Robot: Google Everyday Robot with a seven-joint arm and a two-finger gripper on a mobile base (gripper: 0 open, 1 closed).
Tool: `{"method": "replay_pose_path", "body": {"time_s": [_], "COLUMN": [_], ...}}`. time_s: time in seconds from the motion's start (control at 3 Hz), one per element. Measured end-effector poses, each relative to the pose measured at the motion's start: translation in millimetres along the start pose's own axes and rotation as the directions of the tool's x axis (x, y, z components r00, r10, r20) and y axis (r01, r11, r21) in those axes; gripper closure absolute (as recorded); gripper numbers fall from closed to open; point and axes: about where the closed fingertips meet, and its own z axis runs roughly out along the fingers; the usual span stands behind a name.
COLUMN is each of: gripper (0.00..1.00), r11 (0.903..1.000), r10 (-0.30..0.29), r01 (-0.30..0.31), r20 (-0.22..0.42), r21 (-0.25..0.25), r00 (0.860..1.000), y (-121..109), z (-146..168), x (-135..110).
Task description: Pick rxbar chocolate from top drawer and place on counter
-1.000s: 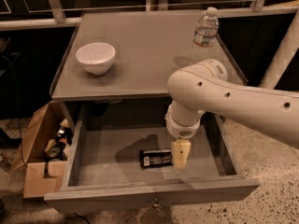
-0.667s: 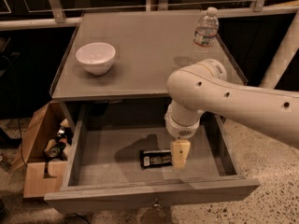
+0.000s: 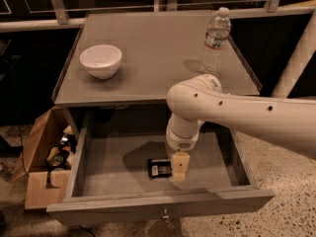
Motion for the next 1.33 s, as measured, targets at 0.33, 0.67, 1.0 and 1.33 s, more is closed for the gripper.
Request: {"method": "replay_pose_path", "body": {"time_s": [0.33,0.67,1.0,1.33], "gripper": [0.00,0.00,0.19,0.20], "r11": [0.9987,0.9987,0.9987,0.9987], "r10": [0.024,0.024,0.024,0.024], "r01": [-0.024,-0.024,-0.024,-0.024], "r20": [0.002,0.002,0.002,0.002], "r21": [-0.045,-0.045,-0.045,-0.045], "r00": [1.000,1.000,1.000,1.000], "y": [-17.9,-17.8,-17.8,-17.8], "z": [38.4,38.7,38.7,38.7], "x": [-0.3,-0.3,-0.3,-0.3]}}
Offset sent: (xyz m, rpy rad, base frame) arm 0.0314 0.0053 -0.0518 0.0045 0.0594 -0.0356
